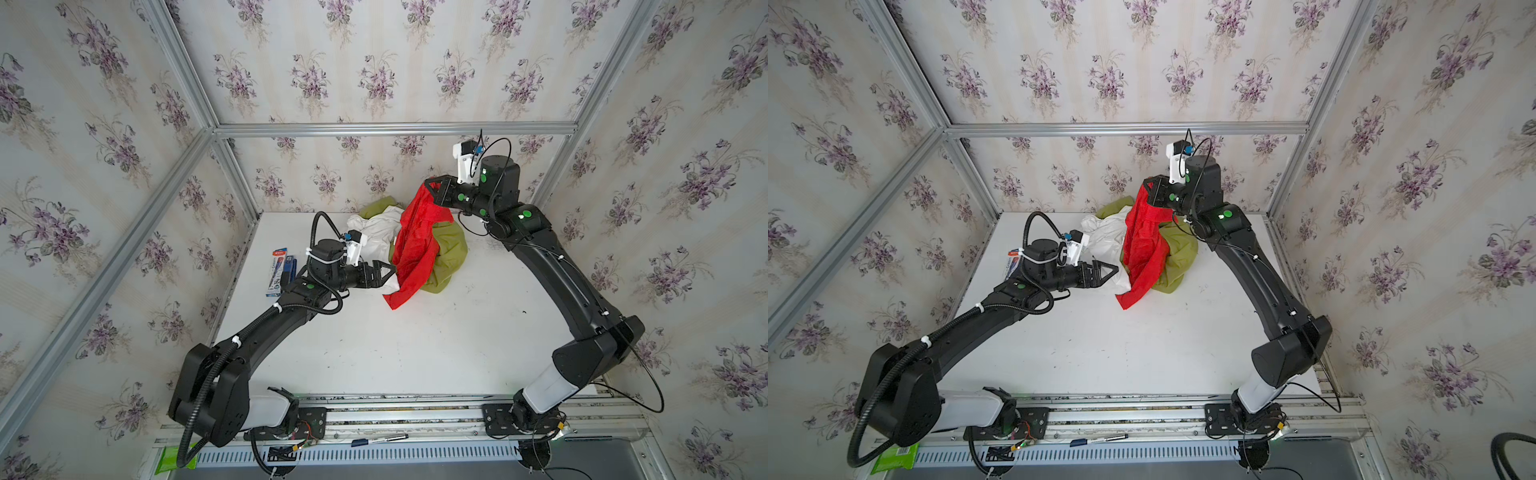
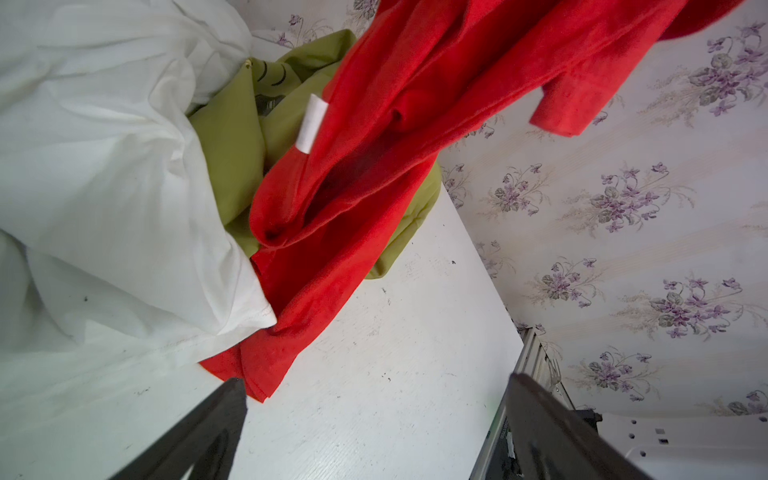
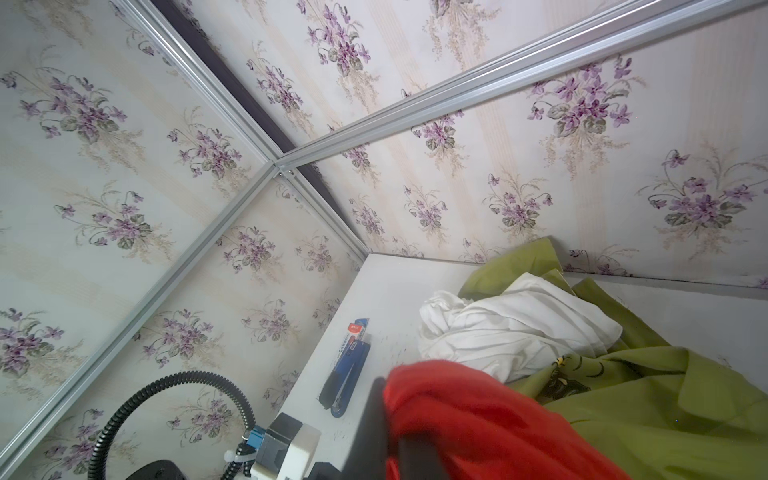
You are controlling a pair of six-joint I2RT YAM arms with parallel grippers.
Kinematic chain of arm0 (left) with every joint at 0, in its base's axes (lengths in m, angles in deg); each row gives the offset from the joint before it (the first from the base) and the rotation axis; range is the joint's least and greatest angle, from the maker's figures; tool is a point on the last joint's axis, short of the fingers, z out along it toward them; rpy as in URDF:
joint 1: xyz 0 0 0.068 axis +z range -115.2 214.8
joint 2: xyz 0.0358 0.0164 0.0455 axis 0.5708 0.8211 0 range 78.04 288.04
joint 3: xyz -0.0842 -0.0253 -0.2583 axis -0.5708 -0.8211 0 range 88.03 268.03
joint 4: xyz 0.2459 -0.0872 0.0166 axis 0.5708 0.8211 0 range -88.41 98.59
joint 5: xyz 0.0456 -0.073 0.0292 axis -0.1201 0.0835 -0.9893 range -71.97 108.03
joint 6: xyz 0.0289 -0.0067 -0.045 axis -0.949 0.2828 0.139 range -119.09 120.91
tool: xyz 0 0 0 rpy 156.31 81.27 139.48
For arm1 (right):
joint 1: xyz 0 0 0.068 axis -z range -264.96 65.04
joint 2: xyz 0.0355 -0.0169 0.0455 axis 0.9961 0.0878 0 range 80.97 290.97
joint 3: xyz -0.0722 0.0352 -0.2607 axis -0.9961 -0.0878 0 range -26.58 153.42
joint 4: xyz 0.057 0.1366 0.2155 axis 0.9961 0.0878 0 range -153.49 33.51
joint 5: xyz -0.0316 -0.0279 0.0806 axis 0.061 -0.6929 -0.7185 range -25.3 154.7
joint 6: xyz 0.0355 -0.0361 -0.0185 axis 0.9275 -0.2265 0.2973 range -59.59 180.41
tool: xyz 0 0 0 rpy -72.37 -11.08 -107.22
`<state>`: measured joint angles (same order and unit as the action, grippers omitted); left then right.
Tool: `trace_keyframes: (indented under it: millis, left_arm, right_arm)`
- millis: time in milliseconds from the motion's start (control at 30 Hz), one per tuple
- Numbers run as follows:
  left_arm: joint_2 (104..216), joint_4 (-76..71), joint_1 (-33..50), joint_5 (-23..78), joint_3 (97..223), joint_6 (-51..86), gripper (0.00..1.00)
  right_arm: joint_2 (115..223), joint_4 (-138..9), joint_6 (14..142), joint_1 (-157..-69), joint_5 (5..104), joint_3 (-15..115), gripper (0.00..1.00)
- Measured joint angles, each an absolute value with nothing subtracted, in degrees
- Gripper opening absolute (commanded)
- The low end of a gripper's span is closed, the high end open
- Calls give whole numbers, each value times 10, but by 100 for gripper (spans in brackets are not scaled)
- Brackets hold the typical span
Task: Pick out a specific cloth from the pile
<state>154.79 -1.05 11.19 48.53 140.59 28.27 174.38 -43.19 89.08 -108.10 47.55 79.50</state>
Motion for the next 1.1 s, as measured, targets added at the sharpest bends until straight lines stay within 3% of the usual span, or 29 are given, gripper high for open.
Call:
trace_keyframes:
  millis: [467,700,1100]
  left_arm:
    - [1523,-157,91,438,1352,163,98]
    - [1590,-275,90,428,1350,98,100]
    - [1685,-354,90,473,1399,18,100]
  right_arm:
    - [1715,-404,906,-1074,360,748,0]
    - [1689,-438,936,-1055,325,700,0]
    - [1671,-454,949,-1036,302,677,0]
